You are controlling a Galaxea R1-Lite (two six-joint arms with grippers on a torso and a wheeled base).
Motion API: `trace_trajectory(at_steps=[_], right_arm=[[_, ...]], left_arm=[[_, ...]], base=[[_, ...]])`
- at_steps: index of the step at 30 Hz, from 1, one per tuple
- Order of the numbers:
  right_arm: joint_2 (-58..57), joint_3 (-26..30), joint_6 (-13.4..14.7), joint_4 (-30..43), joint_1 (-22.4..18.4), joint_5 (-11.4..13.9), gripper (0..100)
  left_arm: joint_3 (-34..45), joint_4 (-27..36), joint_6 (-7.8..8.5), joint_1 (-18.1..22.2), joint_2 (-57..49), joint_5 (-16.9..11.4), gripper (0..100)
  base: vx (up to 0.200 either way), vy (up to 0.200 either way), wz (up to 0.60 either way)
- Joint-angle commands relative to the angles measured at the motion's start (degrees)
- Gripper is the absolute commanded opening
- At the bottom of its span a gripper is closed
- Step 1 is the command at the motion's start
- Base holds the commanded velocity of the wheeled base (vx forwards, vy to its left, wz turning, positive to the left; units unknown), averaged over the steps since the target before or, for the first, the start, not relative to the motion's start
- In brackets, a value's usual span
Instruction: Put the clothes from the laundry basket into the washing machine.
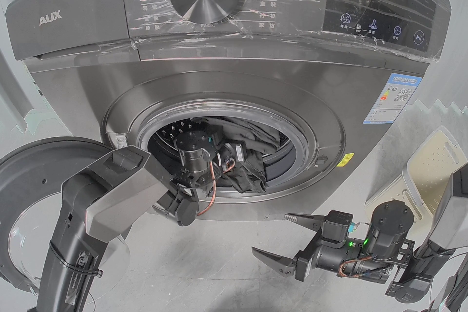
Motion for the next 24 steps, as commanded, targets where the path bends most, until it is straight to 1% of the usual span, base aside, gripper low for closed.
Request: trace_trajectory(at_steps=[1,2,3,5,8,10,12,14,17,19,20,22,24], right_arm=[[0.08,-0.84,-0.01,-0.01,0.05,0.04,100],[0.08,-1.01,-0.01,-0.01,0.05,0.04,100],[0.08,-1.19,-0.01,-0.01,0.14,0.04,100],[0.08,-1.19,-0.01,-0.01,0.14,0.04,100],[0.08,-1.37,-0.01,-0.01,0.22,0.04,100],[0.08,-1.37,-0.01,-0.01,0.49,0.04,100],[0.08,-1.45,-0.01,-0.01,0.93,-0.05,100],[0.08,-1.54,-0.01,-0.01,0.93,-0.05,100],[0.08,-1.63,-0.01,-0.01,0.93,0.04,100],[0.08,-1.63,-0.01,-0.01,0.93,-0.05,100],[0.08,-1.63,-0.01,-0.01,0.84,0.04,100],[0.08,-1.63,-0.01,-0.01,0.84,0.04,100],[0.08,-1.45,-0.01,-0.01,0.93,-0.05,100]], left_arm=[[-15.11,-0.09,-0.48,2.46,6.02,5.46,0],[-17.4,0.26,-1.18,2.81,6.11,5.99,0],[-18.45,0.35,-1.45,3.07,6.11,5.99,0],[-18.71,0.44,-1.45,3.25,5.84,5.99,0],[-19.77,-0.26,-1.01,3.78,5.84,5.11,0],[-20.82,-0.26,-1.01,3.95,6.19,4.94,0],[-23.72,0.35,-1.09,4.04,7.07,4.5,0],[-25.13,0.7,-1.18,4.13,7.86,4.67,0],[-23.11,0.79,-1.18,4.04,7.95,4.94,0],[-20.38,0.09,-1.18,3.95,7.42,4.41,0],[-19.15,-0.26,-1.71,3.6,7.16,4.15,100],[-15.11,-1.41,-2.68,3.07,5.4,2.91,100],[-9.75,-1.93,-2.94,2.46,2.94,0.19,100]], base=[[0.0,0.0,0.0],[0.0,0.0,0.0],[0.0,0.0,0.0],[0.0,0.0,0.0],[0.0,0.0,0.0],[0.0,0.0,0.0],[0.0,0.0,0.0],[0.0,0.0,0.0],[0.0,0.0,0.0],[0.0,0.0,0.0],[0.0,0.0,0.0],[0.0,0.0,0.0],[0.0,0.0,0.0]])
